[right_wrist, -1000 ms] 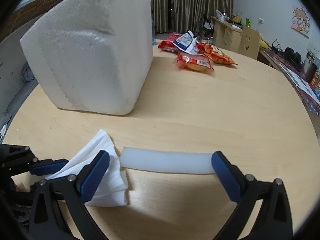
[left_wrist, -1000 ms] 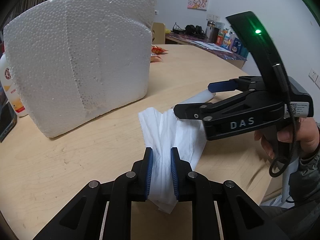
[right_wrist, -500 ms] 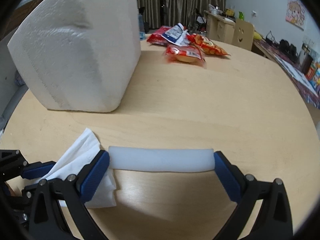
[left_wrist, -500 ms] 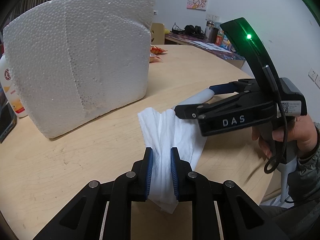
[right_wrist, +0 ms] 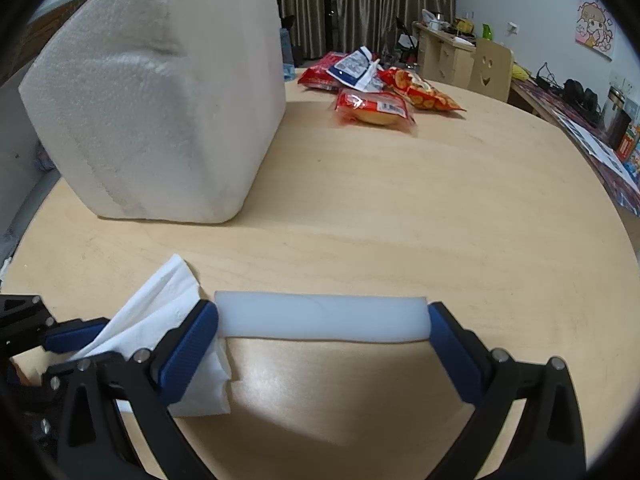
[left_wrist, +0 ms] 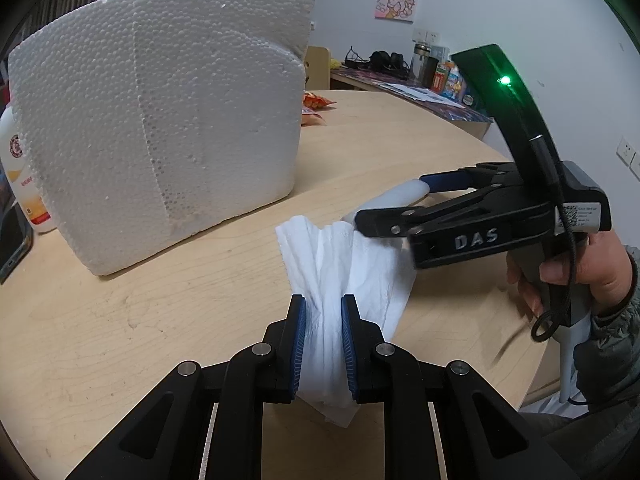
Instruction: Organize soft objects
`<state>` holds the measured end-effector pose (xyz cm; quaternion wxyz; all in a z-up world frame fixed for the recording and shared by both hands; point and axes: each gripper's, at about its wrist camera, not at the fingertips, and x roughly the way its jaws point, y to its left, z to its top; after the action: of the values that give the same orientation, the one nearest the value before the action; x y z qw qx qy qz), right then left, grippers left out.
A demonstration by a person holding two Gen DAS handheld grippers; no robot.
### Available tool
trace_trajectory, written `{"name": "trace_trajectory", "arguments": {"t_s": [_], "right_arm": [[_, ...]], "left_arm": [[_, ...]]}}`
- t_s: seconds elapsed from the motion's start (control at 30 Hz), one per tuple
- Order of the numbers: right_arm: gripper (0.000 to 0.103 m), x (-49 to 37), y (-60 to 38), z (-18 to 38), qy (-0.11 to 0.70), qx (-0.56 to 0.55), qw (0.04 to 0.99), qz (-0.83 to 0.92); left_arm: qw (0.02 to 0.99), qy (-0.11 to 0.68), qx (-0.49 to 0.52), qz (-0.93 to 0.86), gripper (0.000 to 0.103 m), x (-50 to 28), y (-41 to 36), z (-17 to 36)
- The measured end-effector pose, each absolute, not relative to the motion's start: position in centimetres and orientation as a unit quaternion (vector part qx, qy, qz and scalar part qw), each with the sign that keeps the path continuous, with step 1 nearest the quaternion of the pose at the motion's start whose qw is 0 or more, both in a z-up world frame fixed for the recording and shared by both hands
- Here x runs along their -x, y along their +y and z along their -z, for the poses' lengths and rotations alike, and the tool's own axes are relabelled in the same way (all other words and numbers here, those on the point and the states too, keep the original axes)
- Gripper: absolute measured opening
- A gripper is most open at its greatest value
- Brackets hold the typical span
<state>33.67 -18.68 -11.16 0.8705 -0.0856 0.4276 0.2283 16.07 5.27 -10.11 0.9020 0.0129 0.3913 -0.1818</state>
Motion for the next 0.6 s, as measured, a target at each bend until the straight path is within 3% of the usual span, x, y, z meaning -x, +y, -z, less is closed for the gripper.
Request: {"name": "trace_trajectory", "arguments": {"t_s": [0.37,0.6], "right_arm": [[0.101,-33.8,-20.7,10.5,0.423,0.083,0.867,-0.251],[0.101,-33.9,-18.6,10.4,0.403,0.181,0.850,-0.285]], "left_arm": [[0.902,0.393,-0.016,0.181,0.019,-16.1,5.0,10.1],[0.899,0.395,-0.005,0.187,0.011,-16.2,5.5,10.1]]}}
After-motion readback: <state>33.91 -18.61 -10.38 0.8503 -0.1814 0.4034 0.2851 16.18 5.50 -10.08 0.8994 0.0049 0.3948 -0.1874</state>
